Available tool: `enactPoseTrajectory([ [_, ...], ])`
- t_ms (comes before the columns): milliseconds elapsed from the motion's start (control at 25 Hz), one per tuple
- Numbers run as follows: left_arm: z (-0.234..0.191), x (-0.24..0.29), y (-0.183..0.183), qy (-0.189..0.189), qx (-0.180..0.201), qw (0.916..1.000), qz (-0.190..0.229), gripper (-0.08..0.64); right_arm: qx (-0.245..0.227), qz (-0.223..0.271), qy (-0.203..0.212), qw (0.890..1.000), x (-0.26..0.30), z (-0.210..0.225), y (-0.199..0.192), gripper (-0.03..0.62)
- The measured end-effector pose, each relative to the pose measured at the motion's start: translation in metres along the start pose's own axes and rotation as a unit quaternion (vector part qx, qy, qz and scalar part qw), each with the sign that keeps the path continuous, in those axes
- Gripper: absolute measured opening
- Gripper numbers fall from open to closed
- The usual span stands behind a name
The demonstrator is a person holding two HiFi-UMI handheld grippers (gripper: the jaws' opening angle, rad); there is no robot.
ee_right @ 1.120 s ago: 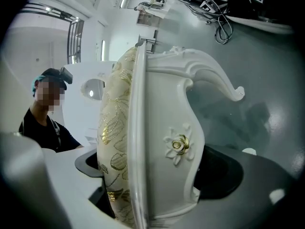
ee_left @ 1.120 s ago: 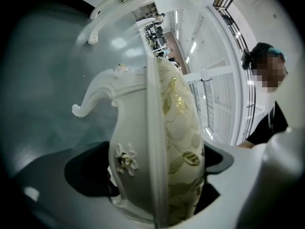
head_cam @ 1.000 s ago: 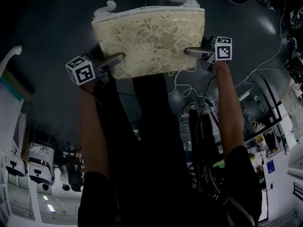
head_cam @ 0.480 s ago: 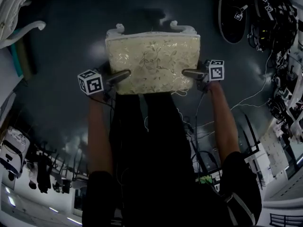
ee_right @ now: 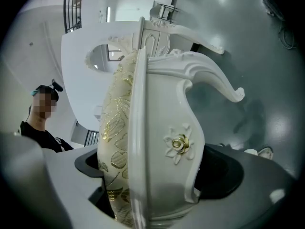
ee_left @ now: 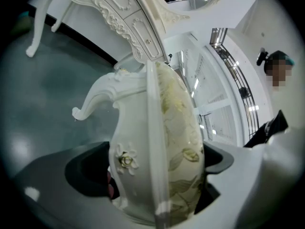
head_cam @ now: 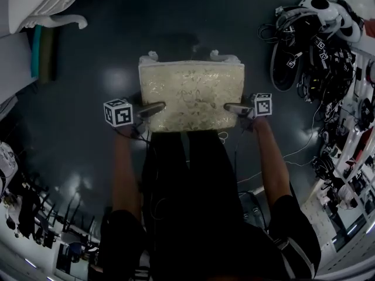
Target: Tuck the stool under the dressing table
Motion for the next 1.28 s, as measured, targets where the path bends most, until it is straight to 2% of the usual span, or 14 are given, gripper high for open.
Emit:
enactPoseTrajectory([
  [160,-0.003,-0.045,0.021,-0.001,-0.004,0.9997,0.024,0.580,-0.007,-0.016,-0.002,1.000,0.041,-0.031,0.004,0.583],
  [400,0.012,-0.100,0.049,-0.008,-0.012,0.9996,0.025,0.580,-0.023,-0.038,-0.004,0.999,0.083,-0.084,0.016,0.583],
  [680,0.015,-0.152,0.084,-0.002,-0.001,0.9964,0.085,0.580,-0.063,-0.064,0.003,0.996,0.133,-0.128,0.042,0.583],
  [1040,0.011,-0.193,0.109,0.022,0.000,0.9913,0.130,0.580,-0.084,-0.104,0.015,0.991,0.179,-0.154,0.069,0.583],
  [1280,0.009,-0.199,0.118,0.037,-0.018,0.9862,0.161,0.580,-0.080,-0.130,0.031,0.988,0.198,-0.156,0.087,0.583],
])
Point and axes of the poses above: the fingertips, and each gripper's own axes: x forward along the fingers, z to its right, y out of its top, the point moved 3 cm from there along -x, backward along the fingers, and after that the axes turned 9 degrees about z, right-handed, at the moved point
